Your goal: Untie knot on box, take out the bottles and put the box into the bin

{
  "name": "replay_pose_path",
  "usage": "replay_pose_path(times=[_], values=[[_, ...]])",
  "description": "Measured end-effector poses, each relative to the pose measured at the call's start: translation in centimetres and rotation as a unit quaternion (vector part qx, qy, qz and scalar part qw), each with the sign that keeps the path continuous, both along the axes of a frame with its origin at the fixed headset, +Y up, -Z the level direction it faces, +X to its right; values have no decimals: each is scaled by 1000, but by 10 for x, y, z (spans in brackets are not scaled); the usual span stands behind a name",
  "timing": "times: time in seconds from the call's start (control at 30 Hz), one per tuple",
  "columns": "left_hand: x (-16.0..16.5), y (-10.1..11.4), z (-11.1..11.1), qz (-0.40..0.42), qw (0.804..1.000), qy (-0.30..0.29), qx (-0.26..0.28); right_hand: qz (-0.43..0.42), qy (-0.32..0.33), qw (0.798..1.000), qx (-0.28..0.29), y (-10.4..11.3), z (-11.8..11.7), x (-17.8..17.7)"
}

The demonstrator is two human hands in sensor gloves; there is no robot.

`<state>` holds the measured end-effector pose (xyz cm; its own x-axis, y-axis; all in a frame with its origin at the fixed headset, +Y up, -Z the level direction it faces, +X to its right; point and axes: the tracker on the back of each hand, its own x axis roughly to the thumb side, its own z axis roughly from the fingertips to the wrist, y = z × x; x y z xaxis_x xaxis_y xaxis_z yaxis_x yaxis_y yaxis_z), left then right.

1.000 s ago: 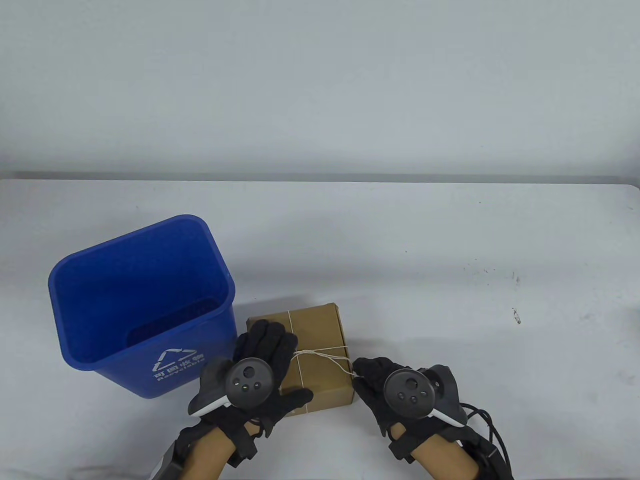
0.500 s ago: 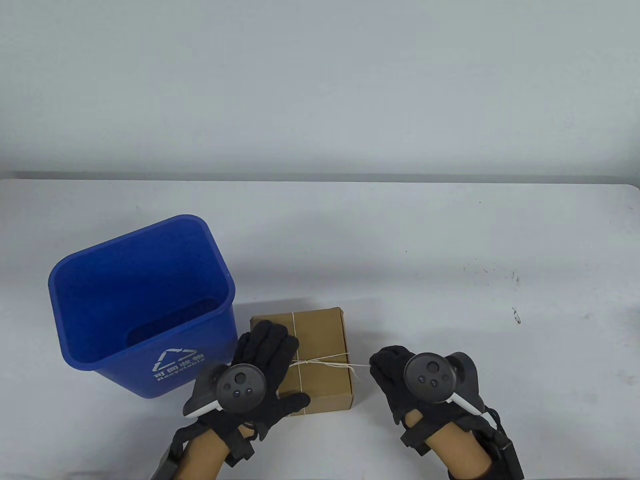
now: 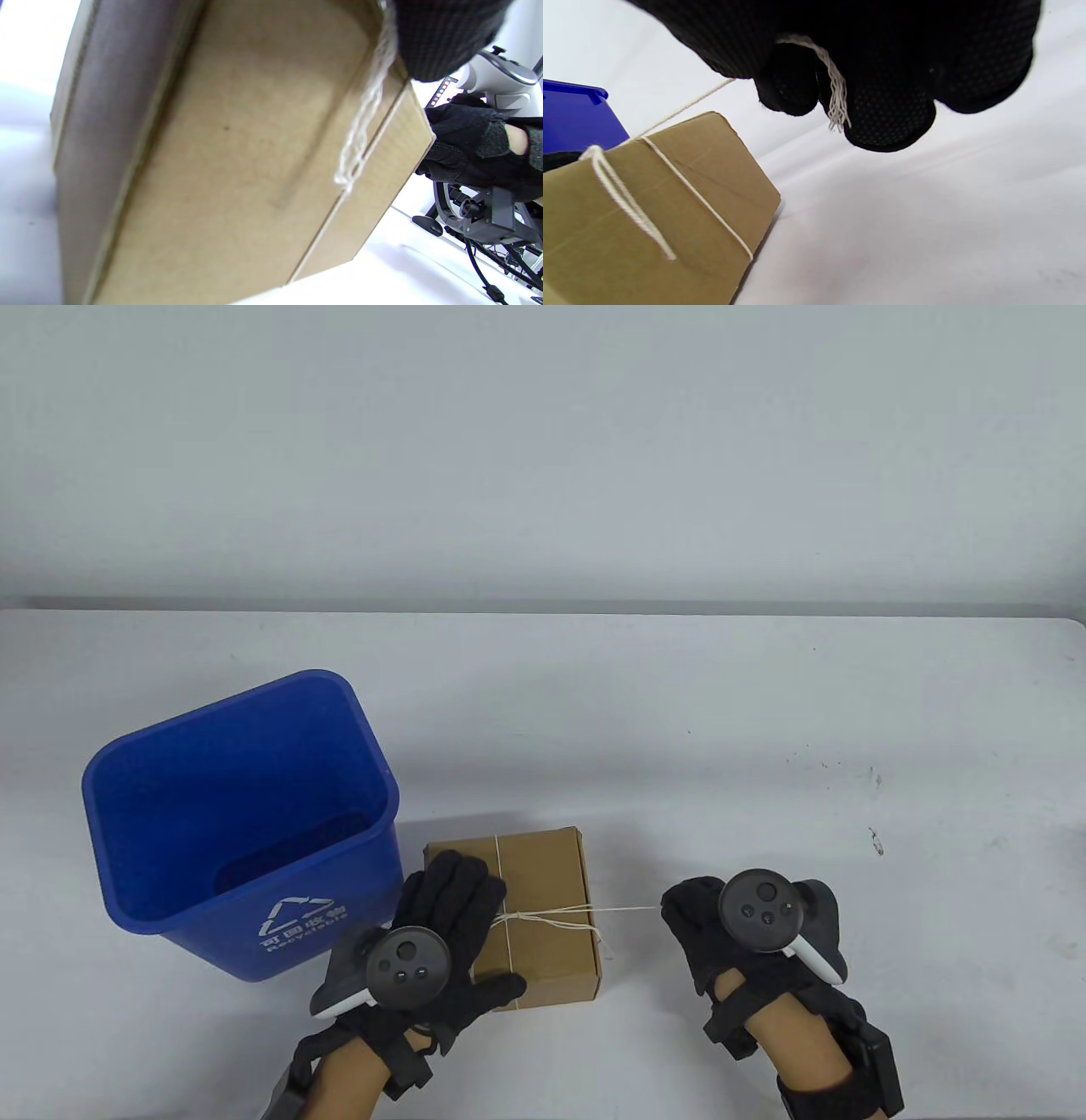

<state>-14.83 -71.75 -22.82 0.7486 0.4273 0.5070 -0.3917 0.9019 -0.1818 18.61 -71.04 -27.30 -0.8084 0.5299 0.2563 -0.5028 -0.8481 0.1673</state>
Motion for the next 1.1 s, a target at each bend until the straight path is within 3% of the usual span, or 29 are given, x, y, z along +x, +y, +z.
replay_pose_path(times=[0.83,1.1], values=[[-1,0,0,3,1000,0,-1,17,-99,990,-98,-34,-31,48],[-2,0,0,4,1000,1,-2,28,-127,987,-99,-33,-33,60]])
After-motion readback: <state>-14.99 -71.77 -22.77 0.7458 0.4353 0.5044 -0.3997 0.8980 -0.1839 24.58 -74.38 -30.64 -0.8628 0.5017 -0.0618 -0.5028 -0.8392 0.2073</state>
